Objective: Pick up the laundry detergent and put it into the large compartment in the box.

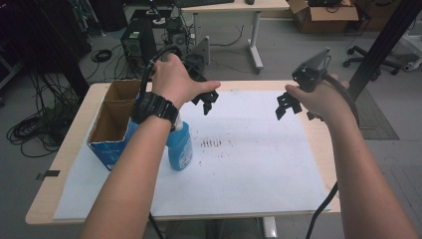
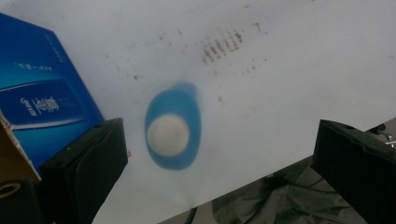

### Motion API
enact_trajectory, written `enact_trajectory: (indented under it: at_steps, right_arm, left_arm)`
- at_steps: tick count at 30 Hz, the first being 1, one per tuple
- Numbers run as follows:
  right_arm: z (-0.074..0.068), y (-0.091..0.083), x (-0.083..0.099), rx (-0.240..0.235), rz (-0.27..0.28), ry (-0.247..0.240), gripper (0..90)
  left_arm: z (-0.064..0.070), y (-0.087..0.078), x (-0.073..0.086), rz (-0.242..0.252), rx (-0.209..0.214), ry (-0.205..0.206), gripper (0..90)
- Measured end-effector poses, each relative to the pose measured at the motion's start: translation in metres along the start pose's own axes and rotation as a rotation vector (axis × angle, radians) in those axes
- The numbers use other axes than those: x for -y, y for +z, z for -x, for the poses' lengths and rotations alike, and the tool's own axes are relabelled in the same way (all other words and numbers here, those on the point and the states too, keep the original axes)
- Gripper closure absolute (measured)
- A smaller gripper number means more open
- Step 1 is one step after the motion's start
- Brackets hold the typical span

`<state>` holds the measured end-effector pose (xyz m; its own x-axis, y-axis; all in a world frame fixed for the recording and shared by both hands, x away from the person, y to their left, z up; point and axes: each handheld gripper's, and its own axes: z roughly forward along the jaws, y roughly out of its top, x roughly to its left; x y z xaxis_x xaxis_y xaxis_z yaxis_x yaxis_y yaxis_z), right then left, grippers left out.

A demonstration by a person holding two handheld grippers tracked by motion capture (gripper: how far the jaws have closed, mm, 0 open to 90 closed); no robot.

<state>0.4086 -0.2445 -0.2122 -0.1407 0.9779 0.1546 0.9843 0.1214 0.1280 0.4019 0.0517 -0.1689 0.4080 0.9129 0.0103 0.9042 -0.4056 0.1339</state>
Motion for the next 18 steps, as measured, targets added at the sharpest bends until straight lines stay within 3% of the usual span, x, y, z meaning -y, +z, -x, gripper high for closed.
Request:
enact_trajectory:
  at_steps: [6, 14, 18]
  right_arm:
    - [0.000, 0.002, 0.001, -0.002, -0.005, -0.001, 3.8]
    - [0.001, 0.003, 0.002, -0.010, -0.005, 0.004, 3.9]
    - [0.002, 0.006, 0.003, -0.011, -0.009, 0.006, 3.9]
  left_arm:
    - [-0.012, 0.002, 0.006, -0.001, -0.017, -0.026, 3.8]
    - [-0.025, 0.007, 0.013, -0.006, 0.003, -0.039, 3.8]
    - [-0.028, 0.013, 0.016, -0.012, -0.015, -0.049, 3.8]
